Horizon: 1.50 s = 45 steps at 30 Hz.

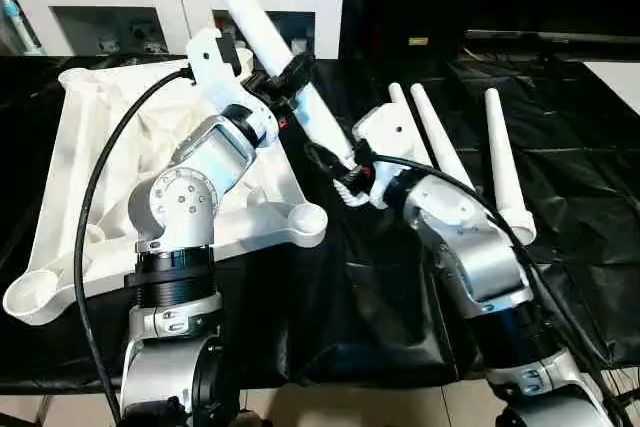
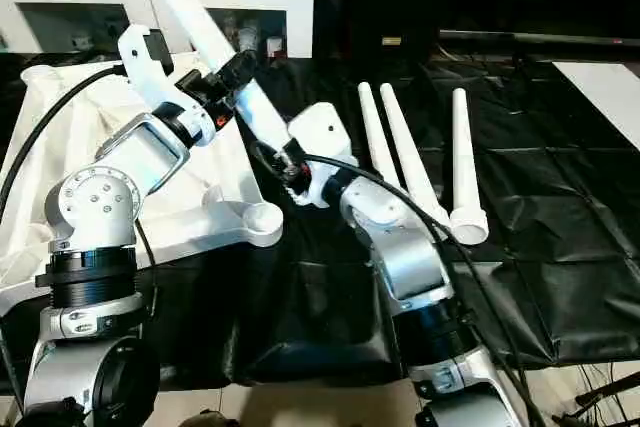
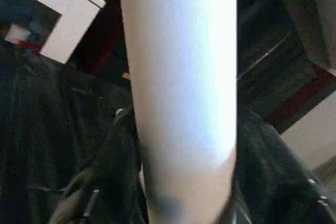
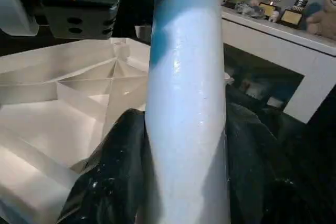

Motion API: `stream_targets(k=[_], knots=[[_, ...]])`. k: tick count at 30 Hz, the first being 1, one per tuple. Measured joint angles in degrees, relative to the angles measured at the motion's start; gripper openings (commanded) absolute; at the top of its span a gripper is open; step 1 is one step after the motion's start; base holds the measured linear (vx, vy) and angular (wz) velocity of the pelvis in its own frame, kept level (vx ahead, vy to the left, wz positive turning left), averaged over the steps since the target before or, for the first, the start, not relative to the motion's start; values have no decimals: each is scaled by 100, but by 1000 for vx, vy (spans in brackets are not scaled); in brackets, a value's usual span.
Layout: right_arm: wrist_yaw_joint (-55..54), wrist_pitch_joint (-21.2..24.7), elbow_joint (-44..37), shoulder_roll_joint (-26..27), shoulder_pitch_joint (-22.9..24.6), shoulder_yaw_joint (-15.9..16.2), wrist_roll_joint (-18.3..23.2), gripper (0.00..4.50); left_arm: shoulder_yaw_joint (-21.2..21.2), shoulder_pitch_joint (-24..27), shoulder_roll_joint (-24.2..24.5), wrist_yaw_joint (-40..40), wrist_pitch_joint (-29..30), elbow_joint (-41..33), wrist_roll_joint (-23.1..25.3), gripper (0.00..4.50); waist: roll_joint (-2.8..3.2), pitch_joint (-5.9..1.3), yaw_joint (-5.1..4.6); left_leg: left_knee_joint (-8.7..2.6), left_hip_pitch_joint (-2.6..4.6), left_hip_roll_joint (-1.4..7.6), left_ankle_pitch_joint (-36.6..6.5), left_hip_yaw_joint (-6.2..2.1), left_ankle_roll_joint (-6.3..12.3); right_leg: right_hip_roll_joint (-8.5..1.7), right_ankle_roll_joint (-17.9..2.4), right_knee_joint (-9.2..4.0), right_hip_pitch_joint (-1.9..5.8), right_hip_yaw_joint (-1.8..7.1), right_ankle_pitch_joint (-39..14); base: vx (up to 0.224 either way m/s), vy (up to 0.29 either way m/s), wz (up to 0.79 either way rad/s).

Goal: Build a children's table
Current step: Pick table leg

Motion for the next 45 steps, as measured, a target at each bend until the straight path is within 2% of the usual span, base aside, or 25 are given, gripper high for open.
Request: stream_targets(k=[2,3,5,12,15,16,17,19,22,27,31,40,41,45], knots=[[-3,-53,35,-1,-8,-1,-5,186,21,9,-1,0,47,-38,-80,224,0,0,0,0,0,1,0,0,0,0,0,1,-1,-1,0,0,0,0],[-3,-85,62,0,-12,-3,-4,221,29,10,-2,0,71,-61,-109,211,0,0,0,0,1,1,0,0,0,0,0,1,0,0,0,0,0,0],[15,-141,112,37,-26,-16,12,256,34,16,0,0,88,-118,-154,202,-1,0,-3,0,0,1,0,0,0,0,0,1,-1,0,0,0,0,0],[62,-140,126,92,-50,-37,161,307,-24,68,119,-222,156,-217,-220,184,-1,0,-4,0,0,0,0,0,0,0,0,1,-2,0,0,0,0,0],[155,-15,132,89,-57,-172,287,338,-114,87,289,-434,227,-235,-282,184,-1,0,-3,0,0,0,0,0,0,0,1,1,-1,0,0,0,0,0],[318,233,104,94,-73,-292,566,347,-191,100,411,-613,240,-261,-283,184,-1,1,-2,0,-1,0,1,0,0,1,1,1,-2,0,0,0,0,0],[427,381,90,80,-88,-368,732,347,-252,103,536,-732,258,-272,-284,184,-1,0,1,0,0,0,0,0,0,1,1,1,-1,0,0,0,0,0],[820,1004,-30,-65,-195,-582,1319,347,-451,106,862,-1195,342,-307,-283,183,2,2,3,0,0,0,0,0,2,0,1,1,-1,0,1,0,0,0],[1312,1594,-154,-368,-413,-759,1867,347,-760,107,1254,-1838,359,-374,-267,183,3,2,9,0,1,0,0,0,1,0,1,1,0,0,1,0,0,0],[2300,2455,-294,-1078,-543,-759,2369,347,-1173,106,1787,-2758,451,-398,-276,183,2,2,13,0,2,0,1,0,0,1,1,2,1,0,1,0,0,0],[2716,3002,-299,-1253,-582,-692,2688,347,-1318,106,1945,-3429,482,-504,-425,183,3,2,4,0,4,1,2,0,-1,1,1,5,0,0,1,0,0,0],[3202,3423,-298,-1356,-631,-322,2912,347,-1357,85,1959,-4214,499,-735,-906,182,2,1,13,1,4,0,3,0,-1,0,0,6,1,0,1,0,0,0],[3220,3449,-298,-1354,-638,-307,2915,320,-1358,85,1961,-4255,497,-734,-914,182,2,1,13,1,4,0,3,0,-1,0,0,6,1,0,2,0,0,0],[3301,3501,-304,-1350,-704,-237,2952,307,-1367,85,2066,-4440,447,-734,-921,182,2,1,13,1,5,1,3,0,-2,0,0,6,2,0,2,0,0,0]])
